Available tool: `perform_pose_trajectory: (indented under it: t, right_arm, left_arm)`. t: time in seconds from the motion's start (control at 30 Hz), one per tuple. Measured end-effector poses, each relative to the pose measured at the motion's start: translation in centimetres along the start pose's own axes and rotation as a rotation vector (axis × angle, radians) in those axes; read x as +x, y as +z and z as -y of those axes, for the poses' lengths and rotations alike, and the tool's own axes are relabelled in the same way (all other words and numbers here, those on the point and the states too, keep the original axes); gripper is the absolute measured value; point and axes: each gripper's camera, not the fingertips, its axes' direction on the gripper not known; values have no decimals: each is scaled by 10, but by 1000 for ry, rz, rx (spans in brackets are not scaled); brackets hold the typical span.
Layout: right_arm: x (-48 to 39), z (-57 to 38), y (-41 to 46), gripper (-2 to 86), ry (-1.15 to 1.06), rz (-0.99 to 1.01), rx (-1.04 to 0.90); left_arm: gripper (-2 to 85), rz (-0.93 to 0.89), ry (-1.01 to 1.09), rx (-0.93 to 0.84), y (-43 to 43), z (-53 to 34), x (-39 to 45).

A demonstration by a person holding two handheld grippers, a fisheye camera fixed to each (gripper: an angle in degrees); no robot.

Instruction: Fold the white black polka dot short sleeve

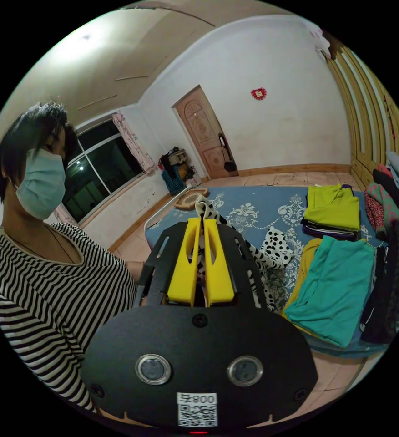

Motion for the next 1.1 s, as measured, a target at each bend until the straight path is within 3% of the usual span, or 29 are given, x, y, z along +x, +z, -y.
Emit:
perform_pose_trajectory:
  t: [0.3,0.53,1.1]
  right_arm:
    - [6,4,-45,6,18,-11,106]
    - [-2,13,-67,6,-9,21,169]
    - [-61,84,-94,5,-296,97,343]
  left_arm:
    - [11,-139,202,86,-58,-67,152]
    - [10,-214,470,168,-107,-151,295]
    - [7,-204,1114,243,-138,-397,590]
